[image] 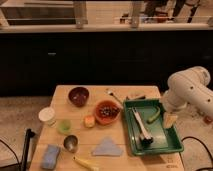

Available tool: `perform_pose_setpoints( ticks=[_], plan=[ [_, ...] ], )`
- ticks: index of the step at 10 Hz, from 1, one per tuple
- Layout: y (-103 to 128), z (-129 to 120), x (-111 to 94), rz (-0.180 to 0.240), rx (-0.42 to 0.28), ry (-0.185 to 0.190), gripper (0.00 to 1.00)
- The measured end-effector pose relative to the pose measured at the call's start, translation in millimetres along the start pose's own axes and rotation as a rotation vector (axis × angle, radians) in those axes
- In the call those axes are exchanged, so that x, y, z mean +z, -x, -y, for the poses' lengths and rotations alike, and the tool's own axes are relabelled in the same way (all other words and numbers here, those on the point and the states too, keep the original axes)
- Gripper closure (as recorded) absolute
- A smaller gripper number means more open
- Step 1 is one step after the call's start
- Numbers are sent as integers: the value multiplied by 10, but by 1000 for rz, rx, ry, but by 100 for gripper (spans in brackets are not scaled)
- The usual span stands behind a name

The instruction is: Wipe purple bowl with towel

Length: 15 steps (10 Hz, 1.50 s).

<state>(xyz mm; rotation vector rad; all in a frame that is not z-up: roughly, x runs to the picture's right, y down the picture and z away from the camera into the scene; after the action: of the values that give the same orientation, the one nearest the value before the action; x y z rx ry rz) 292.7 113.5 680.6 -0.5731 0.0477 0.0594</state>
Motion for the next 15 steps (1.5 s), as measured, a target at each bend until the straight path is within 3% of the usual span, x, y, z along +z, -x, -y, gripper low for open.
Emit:
perform_pose_setpoints(
  ticks=[15],
  plan=[
    [26, -48, 19, -2, -6, 6, 20]
  ],
)
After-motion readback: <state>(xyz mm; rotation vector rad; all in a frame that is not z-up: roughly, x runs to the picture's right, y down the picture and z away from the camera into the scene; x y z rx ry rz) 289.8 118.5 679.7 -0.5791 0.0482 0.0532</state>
